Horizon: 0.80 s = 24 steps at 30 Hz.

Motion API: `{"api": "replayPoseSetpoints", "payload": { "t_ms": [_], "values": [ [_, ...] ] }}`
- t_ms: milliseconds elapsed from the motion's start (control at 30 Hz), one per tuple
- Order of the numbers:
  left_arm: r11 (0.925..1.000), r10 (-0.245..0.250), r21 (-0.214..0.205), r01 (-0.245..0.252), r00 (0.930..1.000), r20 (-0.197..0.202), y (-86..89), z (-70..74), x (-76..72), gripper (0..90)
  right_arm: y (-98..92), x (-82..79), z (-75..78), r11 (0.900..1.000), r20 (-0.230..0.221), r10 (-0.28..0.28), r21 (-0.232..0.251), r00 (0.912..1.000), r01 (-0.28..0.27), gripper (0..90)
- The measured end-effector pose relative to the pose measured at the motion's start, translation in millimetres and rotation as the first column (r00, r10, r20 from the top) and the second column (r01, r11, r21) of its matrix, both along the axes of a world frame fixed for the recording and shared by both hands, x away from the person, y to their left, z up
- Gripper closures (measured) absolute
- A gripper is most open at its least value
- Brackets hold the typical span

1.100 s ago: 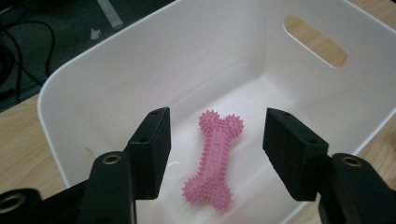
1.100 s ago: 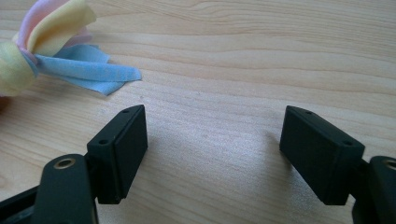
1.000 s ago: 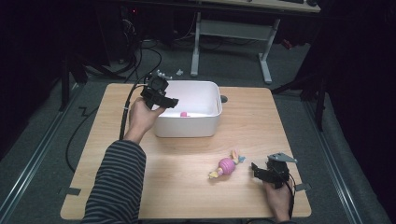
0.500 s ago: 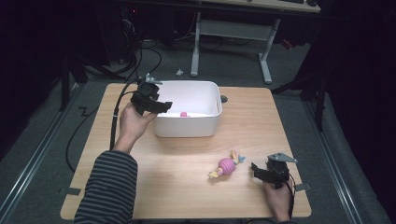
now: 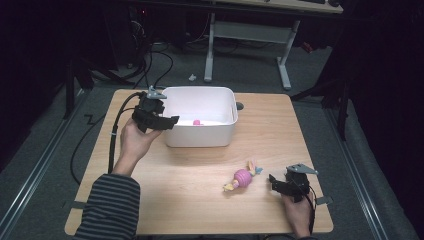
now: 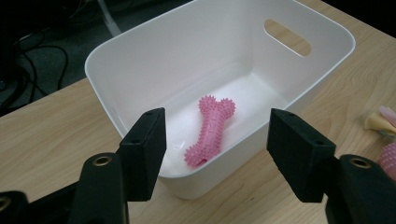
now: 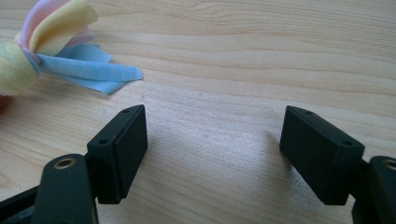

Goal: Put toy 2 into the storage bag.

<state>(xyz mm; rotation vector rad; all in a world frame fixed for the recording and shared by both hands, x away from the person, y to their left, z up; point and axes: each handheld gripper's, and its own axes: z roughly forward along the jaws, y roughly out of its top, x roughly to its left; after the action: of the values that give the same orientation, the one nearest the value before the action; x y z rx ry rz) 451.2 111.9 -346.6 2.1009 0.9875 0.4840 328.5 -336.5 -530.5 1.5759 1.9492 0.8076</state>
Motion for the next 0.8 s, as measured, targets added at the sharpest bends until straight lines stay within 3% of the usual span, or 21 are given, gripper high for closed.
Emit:
{"api": "replayPoseSetpoints", "payload": {
  "t_ms": [800],
  "values": [
    [0.9950, 0.051, -0.086, -0.051, 0.9987, -0.001, 40.6, -25.0, -44.8, 36.6, 0.2, 0.0, 0.1, 1.0000, 0.000, 0.001, -0.002, 1.0000, -0.001, 23.4]
  ]
}}
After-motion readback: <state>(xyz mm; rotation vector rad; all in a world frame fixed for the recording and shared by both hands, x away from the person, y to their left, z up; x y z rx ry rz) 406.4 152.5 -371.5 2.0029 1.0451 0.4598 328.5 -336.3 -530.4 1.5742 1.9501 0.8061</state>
